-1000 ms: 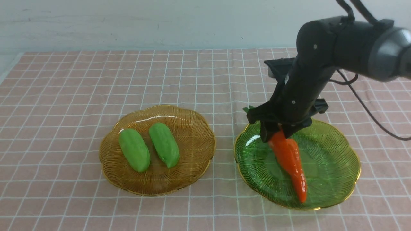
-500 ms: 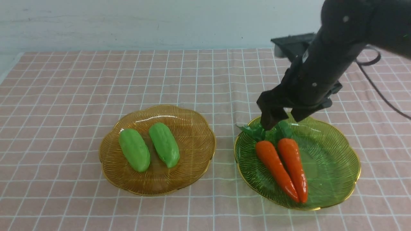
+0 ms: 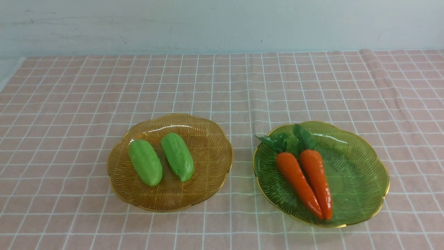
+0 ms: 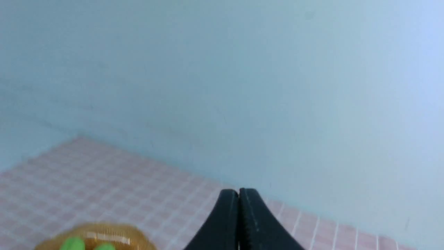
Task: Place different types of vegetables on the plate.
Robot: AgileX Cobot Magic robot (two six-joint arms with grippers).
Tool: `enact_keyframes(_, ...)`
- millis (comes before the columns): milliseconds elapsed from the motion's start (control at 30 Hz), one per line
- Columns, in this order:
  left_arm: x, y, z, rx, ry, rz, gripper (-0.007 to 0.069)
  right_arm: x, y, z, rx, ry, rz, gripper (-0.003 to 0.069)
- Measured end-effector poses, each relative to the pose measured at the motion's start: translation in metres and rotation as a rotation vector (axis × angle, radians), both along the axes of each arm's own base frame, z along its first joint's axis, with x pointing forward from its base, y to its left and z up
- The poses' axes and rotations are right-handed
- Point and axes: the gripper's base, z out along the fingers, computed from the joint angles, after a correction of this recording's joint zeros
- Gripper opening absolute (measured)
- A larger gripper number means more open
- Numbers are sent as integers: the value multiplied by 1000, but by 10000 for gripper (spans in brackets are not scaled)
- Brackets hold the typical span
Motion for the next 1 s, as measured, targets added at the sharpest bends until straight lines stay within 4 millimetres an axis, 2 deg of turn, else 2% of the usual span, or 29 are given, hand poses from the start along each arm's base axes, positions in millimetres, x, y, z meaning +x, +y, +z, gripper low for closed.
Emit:
enact_keyframes(100, 1, 0, 1, -5, -15, 0, -3, -29, -12, -39, 121, -182, 21, -15)
enact_keyframes(167, 1, 0, 2, -7, -24, 0, -3, -44, -19, -58, 190, -272, 35, -15)
enact_keyframes(233, 2, -1, 3, -10, -39, 1, -3, -48, -19, -77, 247, -316, 53, -15)
enact_keyframes(333, 4, -1, 2, -16, -53, -1, -3, -39, -15, -90, 261, -274, 60, -15)
enact_keyframes(533, 5, -2, -10, -4, -62, -16, -3, -38, -14, -92, 260, -278, 60, -15)
enact_keyframes(1000, -32, 12, -48, -27, -230, -21, -3, -38, -15, -91, 253, -284, 57, -15)
